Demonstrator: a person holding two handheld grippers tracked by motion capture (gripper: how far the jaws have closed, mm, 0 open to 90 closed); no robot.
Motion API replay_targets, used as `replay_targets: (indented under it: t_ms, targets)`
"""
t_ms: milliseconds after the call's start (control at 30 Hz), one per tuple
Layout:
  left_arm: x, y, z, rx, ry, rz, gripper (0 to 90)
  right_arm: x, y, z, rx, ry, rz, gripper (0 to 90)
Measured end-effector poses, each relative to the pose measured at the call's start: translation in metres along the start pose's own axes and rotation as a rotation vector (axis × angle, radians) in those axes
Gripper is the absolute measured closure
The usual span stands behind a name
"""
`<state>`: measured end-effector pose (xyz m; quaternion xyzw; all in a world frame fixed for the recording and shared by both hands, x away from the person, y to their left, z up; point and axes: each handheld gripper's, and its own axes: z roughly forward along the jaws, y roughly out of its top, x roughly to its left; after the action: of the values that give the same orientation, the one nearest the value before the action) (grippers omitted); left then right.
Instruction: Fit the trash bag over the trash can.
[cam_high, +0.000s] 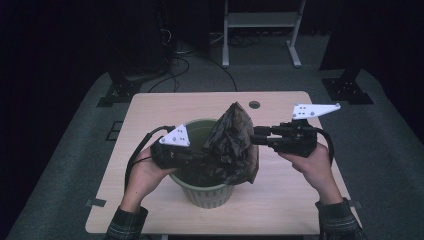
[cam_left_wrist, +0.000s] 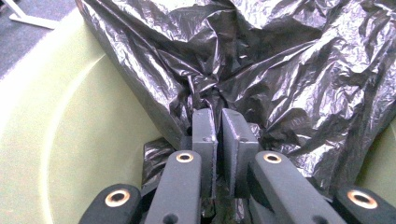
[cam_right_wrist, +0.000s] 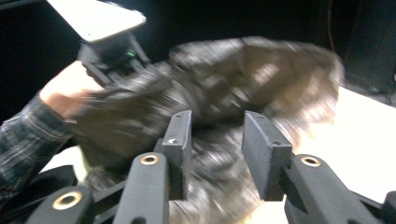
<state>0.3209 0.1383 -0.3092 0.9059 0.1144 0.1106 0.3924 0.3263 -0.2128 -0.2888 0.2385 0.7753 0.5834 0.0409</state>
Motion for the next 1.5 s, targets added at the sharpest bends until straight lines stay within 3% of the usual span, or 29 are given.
replay_targets:
  t_ms: [233,333,400,433,467,533,567,667,800,833,900,933,1100,1333,1500]
  targets:
    - [0.0,0.0,0.001,-0.001,-0.006,0.0,83.9,-0.031,-0.028,-0.003,-0.02,-0.05,0.129,52.7]
    - [0.0,0.0,0.002,0.0,-0.008,0.0,83.9,-0.042,-0.032,0.003,-0.027,-0.016,0.192,49.3]
    - [0.0,0.0,0.004,-0.003,-0.009,-0.004,83.9,-0.045,-0.032,0.009,-0.034,0.014,0.213,54.4]
    - [0.0,0.0,0.004,-0.004,-0.011,-0.005,83.9,-0.045,-0.031,0.012,-0.035,0.019,0.207,60.4]
    - [0.0,0.0,0.005,-0.001,-0.01,-0.006,83.8,-0.044,-0.03,0.014,-0.034,0.017,0.205,72.5]
    - [0.0,0.0,0.006,0.0,-0.008,-0.004,83.9,-0.038,-0.027,0.017,-0.026,-0.018,0.144,89.7]
    - [0.0,0.0,0.006,0.002,-0.009,-0.003,83.8,-0.033,-0.025,0.016,-0.031,-0.02,0.12,90.0]
    - [0.0,0.001,0.008,0.008,-0.011,0.002,83.8,-0.016,-0.019,0.017,-0.045,0.038,0.06,90.0]
    - [-0.002,0.003,0.01,0.015,-0.003,0.005,82.4,0.01,-0.011,0.031,0.006,0.088,-0.024,90.0]
    - [-0.002,0.003,0.011,0.012,-0.002,-0.001,80.6,0.015,-0.011,0.036,0.026,0.097,-0.042,90.0]
    - [-0.001,0.002,0.009,0.0,0.024,0.003,68.5,0.024,-0.011,0.047,0.059,0.11,-0.075,90.0]
    - [-0.001,0.002,0.007,-0.009,0.029,-0.002,63.4,0.027,-0.012,0.052,0.082,0.113,-0.082,90.0]
    - [0.004,0.008,-0.009,-0.098,0.04,-0.007,54.4,0.034,-0.013,0.066,0.124,0.146,-0.108,90.0]
    - [0.015,0.032,-0.019,-0.149,0.046,0.002,50.4,0.039,-0.013,0.067,0.156,0.207,-0.137,90.0]
    - [0.031,0.049,-0.022,-0.206,0.022,-0.022,50.2,0.037,-0.013,0.067,0.161,0.207,-0.131,90.0]
